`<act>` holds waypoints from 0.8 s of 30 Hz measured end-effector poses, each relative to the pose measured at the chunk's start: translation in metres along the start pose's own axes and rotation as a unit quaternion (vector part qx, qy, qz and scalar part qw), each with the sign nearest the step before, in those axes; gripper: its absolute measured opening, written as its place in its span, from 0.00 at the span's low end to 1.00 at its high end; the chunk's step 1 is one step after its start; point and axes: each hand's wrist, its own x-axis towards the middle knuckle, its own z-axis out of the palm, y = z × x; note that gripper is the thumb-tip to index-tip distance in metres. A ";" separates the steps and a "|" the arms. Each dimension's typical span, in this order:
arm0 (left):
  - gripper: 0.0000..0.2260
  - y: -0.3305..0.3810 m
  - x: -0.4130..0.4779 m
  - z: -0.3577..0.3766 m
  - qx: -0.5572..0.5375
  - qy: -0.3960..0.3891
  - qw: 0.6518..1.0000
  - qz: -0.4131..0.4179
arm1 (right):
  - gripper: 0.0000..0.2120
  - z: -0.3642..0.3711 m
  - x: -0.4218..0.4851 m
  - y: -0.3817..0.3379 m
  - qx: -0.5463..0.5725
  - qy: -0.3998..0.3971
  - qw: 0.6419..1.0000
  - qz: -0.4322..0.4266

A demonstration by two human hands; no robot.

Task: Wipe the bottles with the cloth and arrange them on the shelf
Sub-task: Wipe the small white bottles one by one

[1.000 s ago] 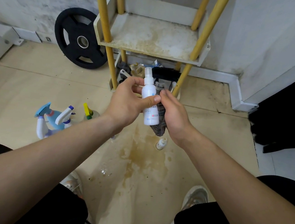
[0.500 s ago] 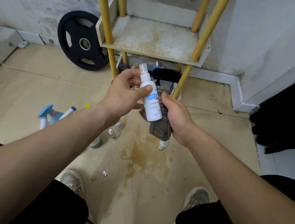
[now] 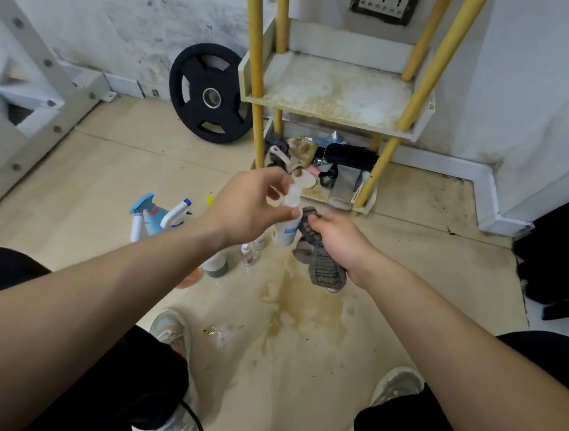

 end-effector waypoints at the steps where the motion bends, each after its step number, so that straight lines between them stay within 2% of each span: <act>1: 0.11 -0.006 -0.006 0.000 0.030 -0.001 1.000 -0.002 | 0.21 0.003 -0.002 0.003 -0.024 -0.005 1.000 0.000; 6: 0.10 -0.049 -0.033 0.008 0.066 -0.047 0.994 -0.075 | 0.12 0.025 -0.003 0.029 -0.137 -0.048 0.989 0.014; 11: 0.08 -0.104 -0.049 0.040 0.065 -0.018 0.983 -0.171 | 0.12 0.048 0.004 0.060 -0.203 -0.083 0.974 0.046; 15: 0.01 -0.151 -0.056 0.073 0.079 0.016 0.973 -0.215 | 0.13 0.064 0.026 0.085 -0.211 -0.091 0.971 0.067; 24: 0.03 -0.219 -0.044 0.136 0.067 0.035 0.968 -0.240 | 0.14 0.076 0.088 0.128 -0.178 -0.081 0.975 0.102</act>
